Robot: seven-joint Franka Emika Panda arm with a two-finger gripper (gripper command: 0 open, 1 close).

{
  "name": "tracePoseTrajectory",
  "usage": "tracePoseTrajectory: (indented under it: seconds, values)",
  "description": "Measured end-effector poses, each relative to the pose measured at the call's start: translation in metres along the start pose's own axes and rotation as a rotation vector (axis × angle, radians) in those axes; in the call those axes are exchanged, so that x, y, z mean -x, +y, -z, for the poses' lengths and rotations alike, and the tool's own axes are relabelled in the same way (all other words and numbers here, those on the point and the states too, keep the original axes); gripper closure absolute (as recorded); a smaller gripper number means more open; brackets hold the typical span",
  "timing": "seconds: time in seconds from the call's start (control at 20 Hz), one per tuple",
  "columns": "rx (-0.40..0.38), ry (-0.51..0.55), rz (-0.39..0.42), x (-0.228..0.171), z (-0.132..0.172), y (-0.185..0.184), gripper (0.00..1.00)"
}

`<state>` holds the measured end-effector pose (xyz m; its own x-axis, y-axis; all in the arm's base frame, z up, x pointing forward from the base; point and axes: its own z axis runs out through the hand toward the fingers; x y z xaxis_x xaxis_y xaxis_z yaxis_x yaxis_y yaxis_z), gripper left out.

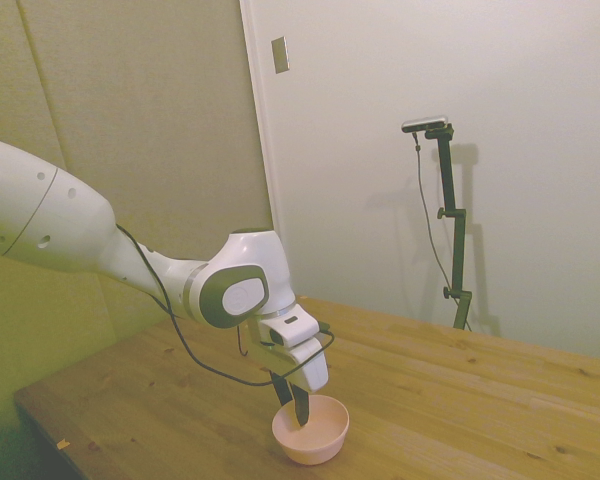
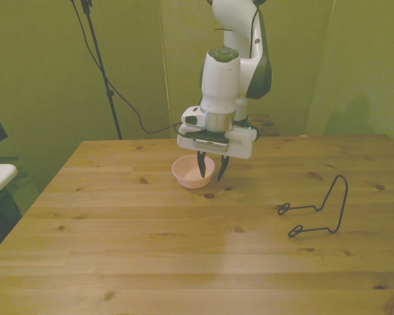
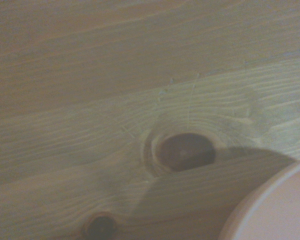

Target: Load the bowl

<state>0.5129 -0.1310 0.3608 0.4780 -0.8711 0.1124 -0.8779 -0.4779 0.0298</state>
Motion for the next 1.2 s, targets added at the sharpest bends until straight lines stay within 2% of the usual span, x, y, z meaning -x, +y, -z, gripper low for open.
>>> tracePoseTrajectory:
  seconds: [0.5, 0.7, 0.95, 1.2]
  values:
    - [-0.011, 0.0, -0.009, -0.002, -0.001, 0.001, 1.0]
    - [-0.052, -0.022, -0.002, -0.007, 0.006, 0.0, 1.0]
    - [-0.161, -0.053, 0.027, -0.016, 0.037, -0.009, 1.0]
    - [-0.257, -0.079, 0.079, -0.005, 0.089, -0.042, 1.0]
